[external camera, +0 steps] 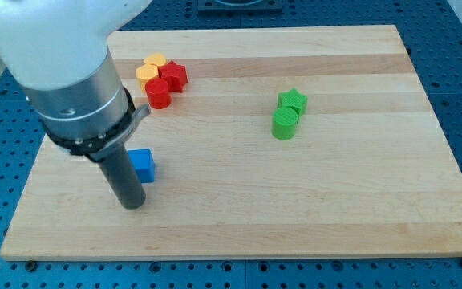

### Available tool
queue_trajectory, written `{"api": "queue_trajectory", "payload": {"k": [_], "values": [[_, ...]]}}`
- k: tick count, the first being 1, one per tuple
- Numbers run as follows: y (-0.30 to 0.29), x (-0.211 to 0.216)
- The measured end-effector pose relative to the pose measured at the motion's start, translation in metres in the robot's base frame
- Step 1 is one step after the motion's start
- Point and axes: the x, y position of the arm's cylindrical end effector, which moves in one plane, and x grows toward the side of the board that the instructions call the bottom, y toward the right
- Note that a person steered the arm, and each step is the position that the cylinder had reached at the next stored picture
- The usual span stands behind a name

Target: Move the blue cube to the left of the green circle

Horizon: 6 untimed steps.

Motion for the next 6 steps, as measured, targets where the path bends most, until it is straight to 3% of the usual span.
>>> {"api": "queue_trajectory", "payload": {"k": [1,2,3,4,6], "values": [[0.025,-0.025],[0.030,-0.021],[-0.028,-0.005],[-0.040,-0.019],[0.068,-0.076]]}}
